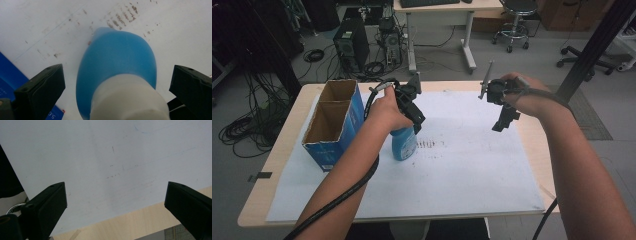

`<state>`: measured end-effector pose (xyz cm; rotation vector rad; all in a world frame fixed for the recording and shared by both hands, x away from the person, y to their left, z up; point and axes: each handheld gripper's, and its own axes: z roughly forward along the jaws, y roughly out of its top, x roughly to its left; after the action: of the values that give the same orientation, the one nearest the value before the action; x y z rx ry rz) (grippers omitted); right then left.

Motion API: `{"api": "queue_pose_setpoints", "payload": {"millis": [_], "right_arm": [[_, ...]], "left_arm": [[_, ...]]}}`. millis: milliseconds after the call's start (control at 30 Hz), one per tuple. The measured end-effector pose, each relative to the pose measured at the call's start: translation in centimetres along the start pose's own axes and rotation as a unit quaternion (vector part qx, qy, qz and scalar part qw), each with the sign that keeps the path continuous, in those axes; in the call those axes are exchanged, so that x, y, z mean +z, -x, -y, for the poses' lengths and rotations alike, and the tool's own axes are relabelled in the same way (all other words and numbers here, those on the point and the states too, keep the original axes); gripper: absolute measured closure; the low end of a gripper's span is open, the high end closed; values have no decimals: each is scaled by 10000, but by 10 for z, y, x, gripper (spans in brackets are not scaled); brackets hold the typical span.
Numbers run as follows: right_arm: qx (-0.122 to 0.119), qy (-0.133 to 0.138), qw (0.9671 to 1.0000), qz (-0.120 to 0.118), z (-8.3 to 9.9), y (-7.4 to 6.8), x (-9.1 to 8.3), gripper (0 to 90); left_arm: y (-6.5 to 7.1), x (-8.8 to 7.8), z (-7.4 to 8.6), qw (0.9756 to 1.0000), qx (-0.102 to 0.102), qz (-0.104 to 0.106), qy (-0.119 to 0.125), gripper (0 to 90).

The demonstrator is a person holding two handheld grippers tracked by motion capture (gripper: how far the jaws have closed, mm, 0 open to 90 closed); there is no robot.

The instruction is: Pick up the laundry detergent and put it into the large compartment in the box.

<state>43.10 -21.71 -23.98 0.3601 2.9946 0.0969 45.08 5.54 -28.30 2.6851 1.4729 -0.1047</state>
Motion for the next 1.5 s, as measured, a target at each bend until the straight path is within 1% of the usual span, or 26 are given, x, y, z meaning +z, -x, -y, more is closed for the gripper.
{"api": "queue_pose_setpoints", "payload": {"millis": [167,400,467,500,600,800,867,933,1100,1267,1300,1500], "right_arm": [[-6,-2,10000,-10,-1,0,1,41],[-7,2,10000,-7,-1,-1,1,41],[-6,0,10000,-5,-1,-1,1,41],[-10,-9,10000,-3,-1,-1,0,41],[-13,-11,10000,0,-1,0,1,41],[-18,-14,10000,-5,-1,-1,1,41],[-14,-11,10000,-8,-1,-1,1,41],[1,-4,10000,-7,-1,-1,1,41],[-3,-15,10000,-15,-1,-1,2,41],[-11,-12,10000,-30,-1,-1,4,41],[-10,-14,10000,-29,-2,-1,5,41],[-12,-13,10000,-33,-3,-1,6,41]], "left_arm": [[1,0,0,10000,-3,-30,3,2],[0,5,1,10000,20,-66,-52,16],[0,6,1,9999,30,-73,-78,30],[0,7,1,10000,2,-79,-52,35],[1,6,0,9999,48,-133,-81,43],[1,6,0,9998,57,-176,-97,73],[2,8,0,9998,48,-175,-71,78],[2,8,0,9997,93,-207,-106,83],[3,10,0,9997,73,-220,-75,96],[3,9,0,9997,92,-226,-57,123],[2,9,0,9996,127,-245,-70,125],[2,11,0,9996,87,-262,-69,153]]}}
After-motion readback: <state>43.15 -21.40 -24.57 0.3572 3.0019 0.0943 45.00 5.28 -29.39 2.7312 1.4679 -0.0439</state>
